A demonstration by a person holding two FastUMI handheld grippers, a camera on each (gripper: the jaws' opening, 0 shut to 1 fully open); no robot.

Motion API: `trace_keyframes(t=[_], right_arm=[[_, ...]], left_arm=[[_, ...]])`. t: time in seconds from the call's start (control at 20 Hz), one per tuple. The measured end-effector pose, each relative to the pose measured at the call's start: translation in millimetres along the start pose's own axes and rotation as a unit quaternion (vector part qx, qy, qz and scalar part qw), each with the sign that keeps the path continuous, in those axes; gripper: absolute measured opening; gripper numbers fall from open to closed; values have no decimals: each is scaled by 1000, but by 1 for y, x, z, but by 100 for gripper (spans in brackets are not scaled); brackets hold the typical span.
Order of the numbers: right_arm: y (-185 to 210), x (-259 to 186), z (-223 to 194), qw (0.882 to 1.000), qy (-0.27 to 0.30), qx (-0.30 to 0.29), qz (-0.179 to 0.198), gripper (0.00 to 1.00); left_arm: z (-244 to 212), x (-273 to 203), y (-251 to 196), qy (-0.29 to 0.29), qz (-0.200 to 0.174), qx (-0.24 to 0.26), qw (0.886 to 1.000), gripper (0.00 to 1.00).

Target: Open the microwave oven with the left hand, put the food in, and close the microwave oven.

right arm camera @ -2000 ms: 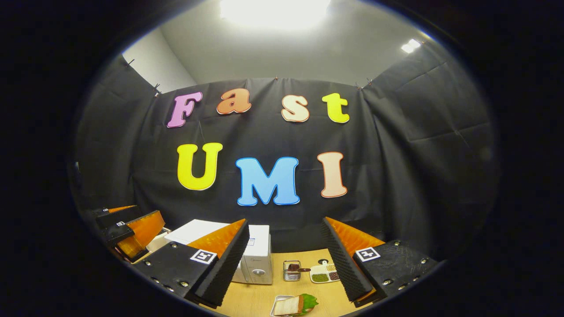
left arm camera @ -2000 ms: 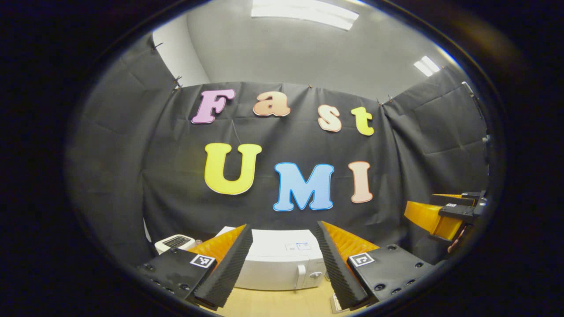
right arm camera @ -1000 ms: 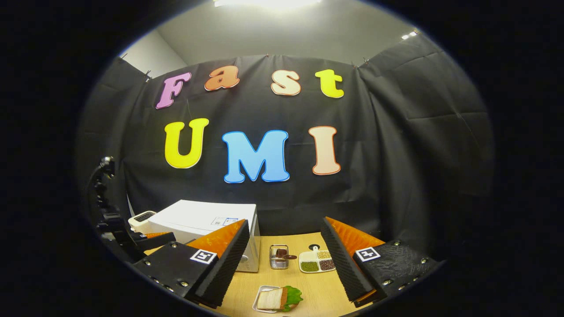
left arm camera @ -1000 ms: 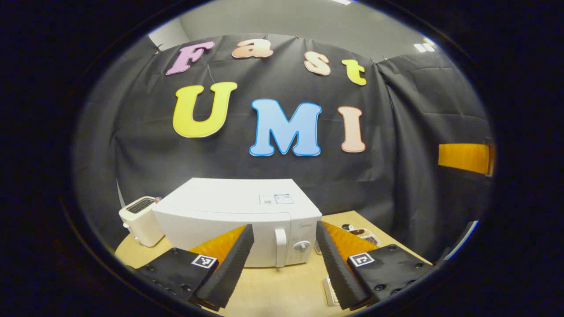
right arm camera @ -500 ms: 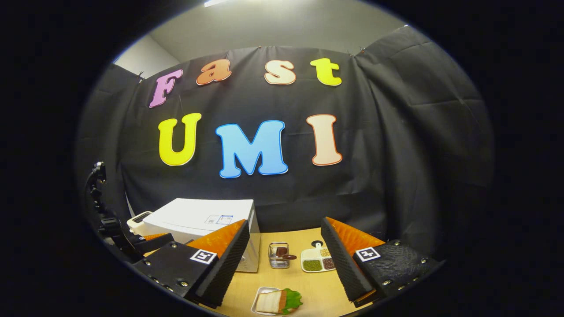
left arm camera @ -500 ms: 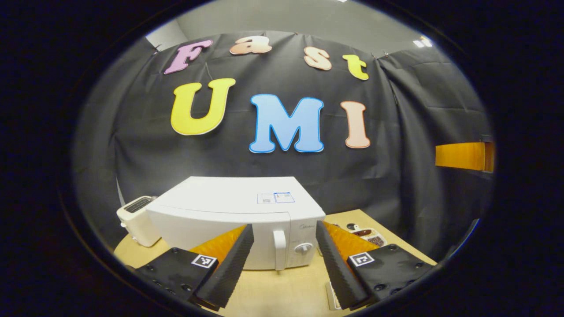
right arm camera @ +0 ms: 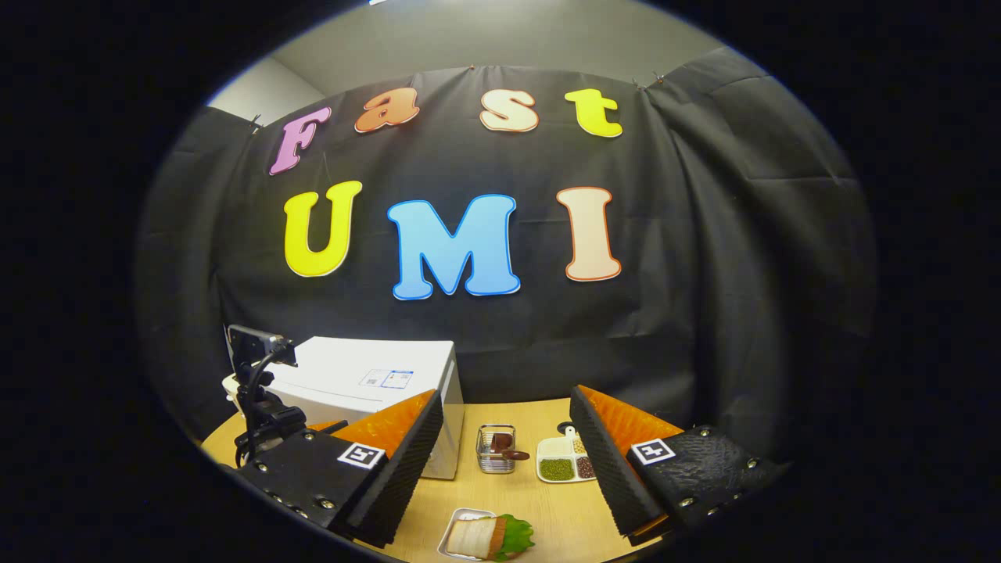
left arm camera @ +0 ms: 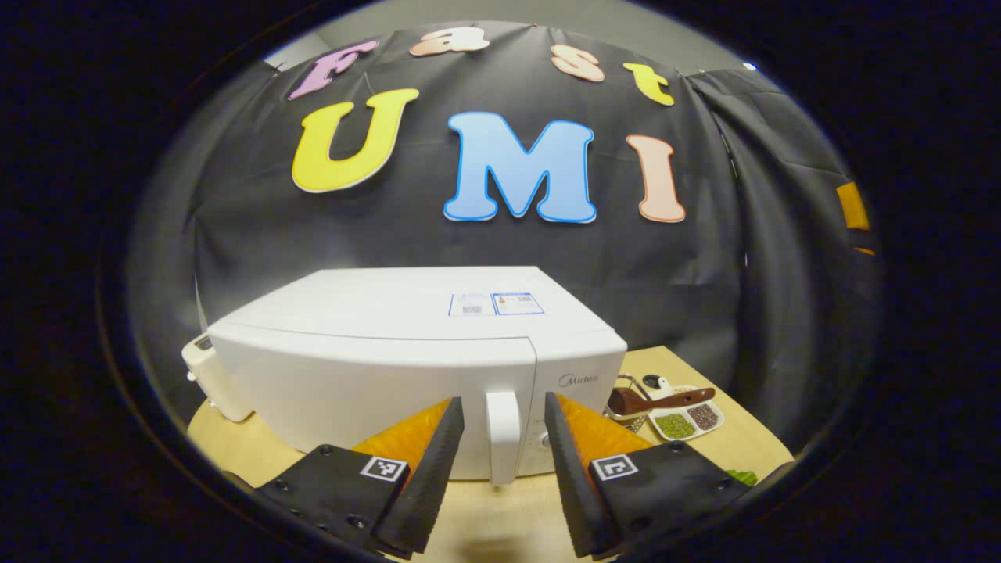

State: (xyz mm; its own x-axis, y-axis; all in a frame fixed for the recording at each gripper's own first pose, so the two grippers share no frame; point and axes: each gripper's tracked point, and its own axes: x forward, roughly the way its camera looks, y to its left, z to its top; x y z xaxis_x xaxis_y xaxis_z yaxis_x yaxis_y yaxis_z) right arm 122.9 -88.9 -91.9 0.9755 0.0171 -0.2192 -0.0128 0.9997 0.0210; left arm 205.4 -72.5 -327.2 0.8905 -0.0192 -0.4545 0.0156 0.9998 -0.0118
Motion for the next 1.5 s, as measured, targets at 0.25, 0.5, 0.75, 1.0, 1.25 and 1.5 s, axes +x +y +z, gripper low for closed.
trace_keyframes(t=[0.25,0.5,0.75,1.0,1.25,1.5], right_arm=[[-13,10,-7,1000,14,1,-9,99],[-4,9,-3,1000,8,4,-2,99],[7,-2,-1,1000,0,6,3,99],[32,-19,-5,1000,4,15,18,99],[68,-51,-7,999,-6,13,34,99],[100,-87,-17,999,-9,16,42,99]], left_arm=[[-12,11,-2,23,-3,1,1000,28],[-15,9,-2,36,-24,-8,999,9],[-34,-47,0,47,-44,16,998,8],[-59,-121,22,69,-56,33,996,9],[-83,-192,63,79,-51,66,993,10],[-102,-246,121,83,-43,117,989,10]])
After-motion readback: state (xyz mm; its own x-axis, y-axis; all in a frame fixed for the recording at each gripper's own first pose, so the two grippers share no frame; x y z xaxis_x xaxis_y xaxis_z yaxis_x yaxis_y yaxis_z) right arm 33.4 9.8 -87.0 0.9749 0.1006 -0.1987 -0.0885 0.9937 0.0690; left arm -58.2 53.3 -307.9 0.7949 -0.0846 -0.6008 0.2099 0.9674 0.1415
